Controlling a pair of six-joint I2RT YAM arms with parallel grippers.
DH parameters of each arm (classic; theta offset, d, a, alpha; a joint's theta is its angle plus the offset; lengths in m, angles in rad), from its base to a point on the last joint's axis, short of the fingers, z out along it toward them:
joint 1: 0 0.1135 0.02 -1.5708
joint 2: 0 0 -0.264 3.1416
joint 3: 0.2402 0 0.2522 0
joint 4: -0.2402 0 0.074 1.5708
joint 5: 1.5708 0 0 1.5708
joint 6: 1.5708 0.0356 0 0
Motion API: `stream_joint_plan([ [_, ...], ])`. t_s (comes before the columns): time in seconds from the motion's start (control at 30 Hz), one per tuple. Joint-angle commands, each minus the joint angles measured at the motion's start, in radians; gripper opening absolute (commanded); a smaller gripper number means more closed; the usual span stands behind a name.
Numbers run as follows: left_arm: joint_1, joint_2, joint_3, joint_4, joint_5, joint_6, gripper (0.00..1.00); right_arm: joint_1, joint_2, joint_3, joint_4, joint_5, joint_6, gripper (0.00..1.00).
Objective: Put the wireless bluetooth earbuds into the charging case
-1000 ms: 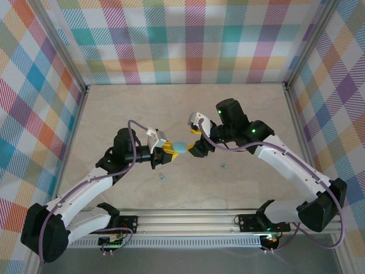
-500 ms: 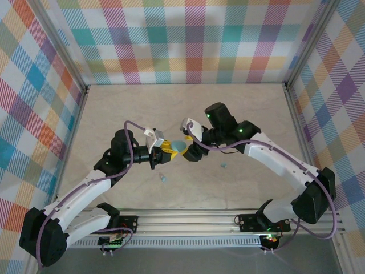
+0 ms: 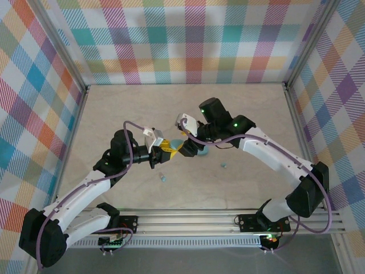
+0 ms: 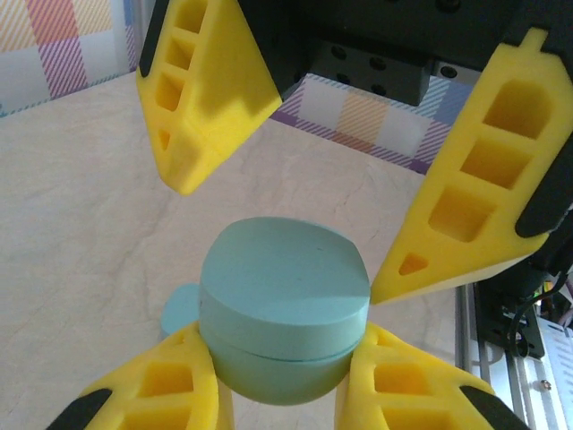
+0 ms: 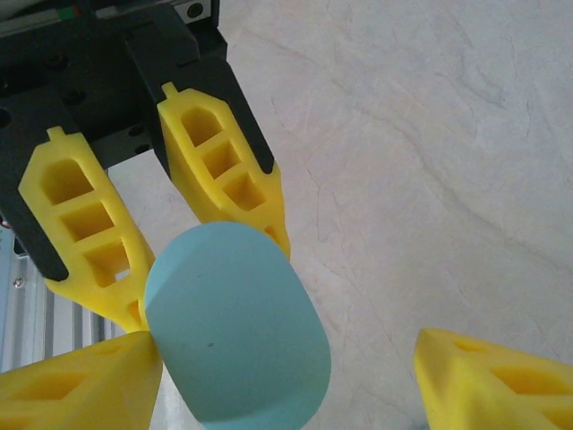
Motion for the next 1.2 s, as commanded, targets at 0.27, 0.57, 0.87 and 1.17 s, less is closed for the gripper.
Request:
stream_joint_plan([
  [0.27, -0.012, -0.032, -0.016, -0.001, 0.037, -0.001, 0.1, -0.049, 0.014, 0.07, 0.028, 0.068, 0.046, 0.74],
  [0.57, -0.012, -0.032, -0.024, 0.023, 0.026, -0.034, 0.1, -0.059, 0.045, 0.086, 0.0, 0.055, 0.08, 0.74],
  [0.87, -0.012, -0.034, -0.031, -0.015, -0.072, -0.051, 0.1, -0.068, -0.03, 0.045, 0.027, 0.001, 0.155, 0.75],
  [1.17, -0.012, -0.054, -0.053, -0.032, -0.134, -0.073, 0.11, -0.124, -0.181, -0.068, 0.114, 0.134, 0.409, 0.76],
])
